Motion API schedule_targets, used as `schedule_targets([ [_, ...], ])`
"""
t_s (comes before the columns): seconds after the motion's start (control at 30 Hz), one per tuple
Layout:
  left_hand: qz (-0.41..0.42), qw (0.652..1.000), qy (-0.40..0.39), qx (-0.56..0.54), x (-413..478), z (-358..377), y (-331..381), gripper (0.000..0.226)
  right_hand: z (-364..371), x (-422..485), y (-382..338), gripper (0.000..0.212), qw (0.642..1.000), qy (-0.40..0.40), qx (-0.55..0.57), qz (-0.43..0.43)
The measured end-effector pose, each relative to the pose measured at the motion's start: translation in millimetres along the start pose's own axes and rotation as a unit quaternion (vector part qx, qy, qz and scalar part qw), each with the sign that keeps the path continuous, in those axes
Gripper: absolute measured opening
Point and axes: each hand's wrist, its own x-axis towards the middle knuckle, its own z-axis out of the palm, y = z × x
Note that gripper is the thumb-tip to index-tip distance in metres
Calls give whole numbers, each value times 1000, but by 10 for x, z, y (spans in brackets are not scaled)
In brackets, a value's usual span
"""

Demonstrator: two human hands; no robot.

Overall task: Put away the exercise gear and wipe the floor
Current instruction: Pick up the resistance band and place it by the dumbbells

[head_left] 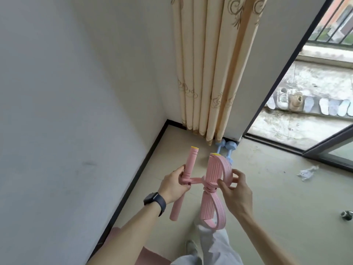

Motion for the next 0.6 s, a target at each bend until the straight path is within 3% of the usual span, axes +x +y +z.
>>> schedule_targets([
  [0.3,-56,994,-52,72,1533,-169,-130,72,646,1404,-116,45,994,-24,41,101],
  [0.6,-92,984,-93,121,2961,-101,-683,74,1658,2474,121,43,966,-16,94,241],
])
